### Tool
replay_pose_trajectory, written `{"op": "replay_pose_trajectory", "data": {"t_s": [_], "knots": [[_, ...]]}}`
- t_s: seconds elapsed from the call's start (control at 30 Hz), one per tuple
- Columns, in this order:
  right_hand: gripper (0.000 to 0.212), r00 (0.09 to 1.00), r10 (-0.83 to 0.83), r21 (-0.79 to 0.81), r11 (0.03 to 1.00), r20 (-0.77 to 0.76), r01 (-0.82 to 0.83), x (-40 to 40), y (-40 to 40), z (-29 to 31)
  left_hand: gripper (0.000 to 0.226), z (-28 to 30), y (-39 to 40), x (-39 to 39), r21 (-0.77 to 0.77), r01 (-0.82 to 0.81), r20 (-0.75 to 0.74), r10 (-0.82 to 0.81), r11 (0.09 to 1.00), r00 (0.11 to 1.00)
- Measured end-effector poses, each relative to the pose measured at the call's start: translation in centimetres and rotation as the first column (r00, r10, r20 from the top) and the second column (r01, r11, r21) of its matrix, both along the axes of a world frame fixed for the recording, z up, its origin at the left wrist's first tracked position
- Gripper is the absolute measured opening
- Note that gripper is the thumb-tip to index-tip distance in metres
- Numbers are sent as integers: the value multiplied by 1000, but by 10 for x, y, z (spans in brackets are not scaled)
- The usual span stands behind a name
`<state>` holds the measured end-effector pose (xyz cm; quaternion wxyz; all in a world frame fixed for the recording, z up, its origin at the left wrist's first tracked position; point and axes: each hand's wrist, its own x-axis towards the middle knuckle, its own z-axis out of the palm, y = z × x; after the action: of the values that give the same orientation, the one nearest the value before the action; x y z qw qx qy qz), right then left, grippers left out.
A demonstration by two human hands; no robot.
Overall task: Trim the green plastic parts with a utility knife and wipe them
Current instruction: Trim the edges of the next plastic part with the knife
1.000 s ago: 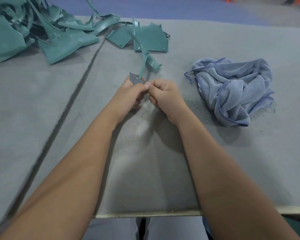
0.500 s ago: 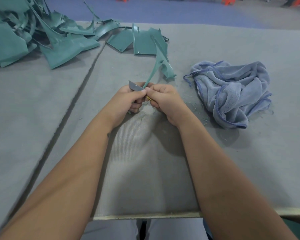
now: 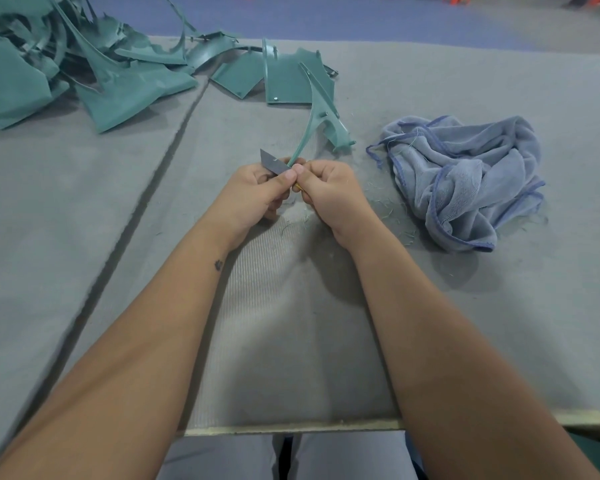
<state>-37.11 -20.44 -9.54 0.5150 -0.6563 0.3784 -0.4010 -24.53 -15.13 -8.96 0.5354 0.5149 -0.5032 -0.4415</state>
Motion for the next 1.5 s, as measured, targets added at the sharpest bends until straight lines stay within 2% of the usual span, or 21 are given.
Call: {"op": "replay_pose_trajectory", "data": {"t_s": [0.17,0.4,0.47,0.53,0.6,0.7,0.8,0.87,0.93,1.03,1.17,1.3,1.4,1.5], "knots": [[38,1000,-18,-9,1000,4,18,-1,1,1,12,0,-1,-3,1,-62,17,62,998,998],[38,998,-57,-22,998,22,57,3,2,-1,15,3,-3,-7,59,-135,-51,138,989,989],[37,994,-87,-2,996,59,87,3,0,-2,25,3,-4,-10,30,-182,-23,183,983,983],[37,990,-102,27,995,98,100,2,-2,-2,24,3,-4,-12,-8,-216,12,216,976,976],[37,985,-114,63,992,130,107,0,-5,-2,13,2,-3,-12,-24,-196,20,196,980,980],[38,967,-159,118,984,200,137,-2,-8,-1,21,1,-2,-10,-23,-150,49,151,988,987],[38,953,-228,149,968,198,201,-1,-10,0,22,2,0,-9,8,-143,85,141,990,986],[37,928,-269,238,948,257,209,-1,-12,1,25,3,1,-8,8,-148,164,145,989,976],[35,911,-242,294,945,333,143,-4,-13,2,27,4,1,-6,7,-165,242,159,986,957],[33,925,-92,257,966,370,-7,-8,-12,1,23,9,1,-4,41,-162,228,149,986,962],[32,964,51,159,983,260,-96,-8,-8,1,24,12,0,-3,79,-111,201,93,991,975],[32,984,102,91,989,147,-116,-5,-4,2,25,15,-1,-2,38,-74,270,61,996,961],[35,983,124,71,988,136,-135,-5,-4,2,20,16,-1,-3,64,-58,224,43,996,974],[38,986,129,65,989,105,-136,-5,-7,2,23,14,-2,-7,104,-78,97,68,992,993]]}}
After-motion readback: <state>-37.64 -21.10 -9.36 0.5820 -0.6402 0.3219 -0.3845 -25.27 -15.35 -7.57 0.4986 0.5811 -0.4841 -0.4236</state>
